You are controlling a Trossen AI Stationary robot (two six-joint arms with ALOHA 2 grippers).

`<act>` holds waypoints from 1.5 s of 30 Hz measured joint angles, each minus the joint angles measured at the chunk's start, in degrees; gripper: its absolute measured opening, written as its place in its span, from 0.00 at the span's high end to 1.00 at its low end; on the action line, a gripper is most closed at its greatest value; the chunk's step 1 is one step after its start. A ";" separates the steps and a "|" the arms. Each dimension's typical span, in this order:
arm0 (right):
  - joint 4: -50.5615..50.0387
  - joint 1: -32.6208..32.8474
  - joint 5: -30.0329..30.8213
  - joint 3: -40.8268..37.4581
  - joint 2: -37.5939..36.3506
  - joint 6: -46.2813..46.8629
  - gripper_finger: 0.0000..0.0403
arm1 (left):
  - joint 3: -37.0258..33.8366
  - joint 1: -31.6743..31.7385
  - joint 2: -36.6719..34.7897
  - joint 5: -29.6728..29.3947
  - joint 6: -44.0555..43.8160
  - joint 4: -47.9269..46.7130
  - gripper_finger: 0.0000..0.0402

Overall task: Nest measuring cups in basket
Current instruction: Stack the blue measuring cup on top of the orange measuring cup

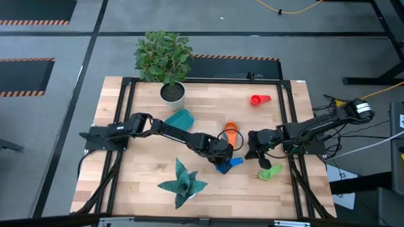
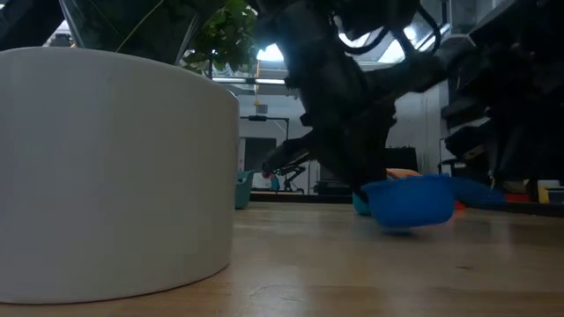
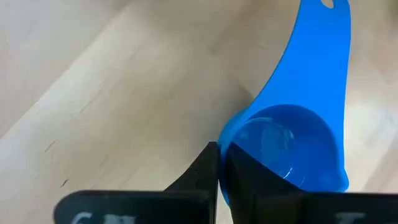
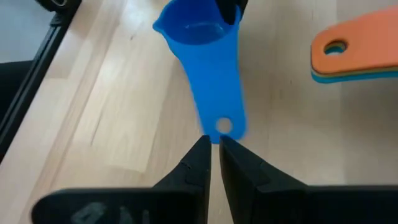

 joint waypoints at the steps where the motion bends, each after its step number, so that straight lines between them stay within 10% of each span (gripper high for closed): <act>1: -1.30 0.00 0.00 0.00 -1.53 -0.77 0.90 | 0.00 0.04 -0.37 0.74 1.99 0.27 0.98; 14: -18.50 -5.10 1.05 0.94 -17.80 -6.36 0.90 | 9.18 0.60 -2.16 4.22 40.12 2.05 0.98; 29: -25.62 -8.92 16.21 8.85 -21.68 -9.77 0.90 | 16.90 6.67 -2.14 -15.47 87.07 0.60 0.97; 45: -25.38 -9.66 25.62 8.85 -20.51 -9.07 0.90 | 16.90 14.77 -2.07 -3.39 94.40 -2.04 0.97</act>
